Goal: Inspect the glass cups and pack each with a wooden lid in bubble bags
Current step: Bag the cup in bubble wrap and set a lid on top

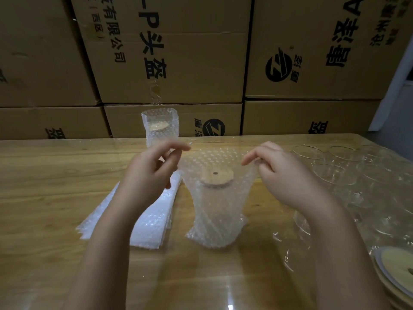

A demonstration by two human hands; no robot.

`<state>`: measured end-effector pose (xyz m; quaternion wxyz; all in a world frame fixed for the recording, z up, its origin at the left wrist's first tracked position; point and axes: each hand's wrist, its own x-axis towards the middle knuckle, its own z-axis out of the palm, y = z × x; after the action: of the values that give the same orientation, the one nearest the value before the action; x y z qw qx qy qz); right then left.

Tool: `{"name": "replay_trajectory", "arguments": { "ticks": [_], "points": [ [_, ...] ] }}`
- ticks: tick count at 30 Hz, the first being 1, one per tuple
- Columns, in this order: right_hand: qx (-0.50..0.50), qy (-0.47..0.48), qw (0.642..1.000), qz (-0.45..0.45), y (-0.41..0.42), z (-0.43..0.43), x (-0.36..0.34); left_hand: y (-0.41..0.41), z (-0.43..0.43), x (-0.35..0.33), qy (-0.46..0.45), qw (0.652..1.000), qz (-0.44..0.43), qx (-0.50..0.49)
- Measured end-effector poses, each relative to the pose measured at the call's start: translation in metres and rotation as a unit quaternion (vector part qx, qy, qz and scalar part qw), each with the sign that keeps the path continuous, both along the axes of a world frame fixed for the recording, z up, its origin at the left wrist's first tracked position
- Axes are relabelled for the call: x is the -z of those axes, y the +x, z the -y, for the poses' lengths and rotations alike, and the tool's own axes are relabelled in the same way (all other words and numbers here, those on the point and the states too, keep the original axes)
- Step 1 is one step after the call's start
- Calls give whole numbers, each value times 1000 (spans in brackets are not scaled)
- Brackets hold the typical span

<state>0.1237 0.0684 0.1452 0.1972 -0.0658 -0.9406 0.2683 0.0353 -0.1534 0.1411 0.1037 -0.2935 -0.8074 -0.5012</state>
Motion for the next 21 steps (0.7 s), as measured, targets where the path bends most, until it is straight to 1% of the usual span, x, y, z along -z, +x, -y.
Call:
{"name": "replay_trajectory", "arguments": {
  "ticks": [2,4,5,7,9,11,14,17,21],
  "points": [
    [-3,19,1000,21,2,-2,-1,-1,10,-2,-86,995,-14,46],
    [-6,34,999,36,2,-1,-2,-1,16,-2,-175,982,-32,62],
    [-12,37,998,43,2,-1,-2,0,16,-2,-197,978,-33,59],
    [-25,31,998,48,2,-2,-2,2,14,-2,-212,975,-45,54],
    [-30,14,999,38,2,-3,-2,2,10,-2,-189,979,-63,43],
    [-22,8,1000,16,0,-5,-2,1,8,-3,-158,982,-103,22],
    [15,33,999,-38,-4,-3,0,-2,6,0,-119,980,-158,-15],
    [50,58,993,-88,-5,0,1,-1,2,2,-106,974,-189,-64],
    [64,62,991,-103,-8,2,4,-2,-1,4,-121,963,-214,-108]
  ]
}}
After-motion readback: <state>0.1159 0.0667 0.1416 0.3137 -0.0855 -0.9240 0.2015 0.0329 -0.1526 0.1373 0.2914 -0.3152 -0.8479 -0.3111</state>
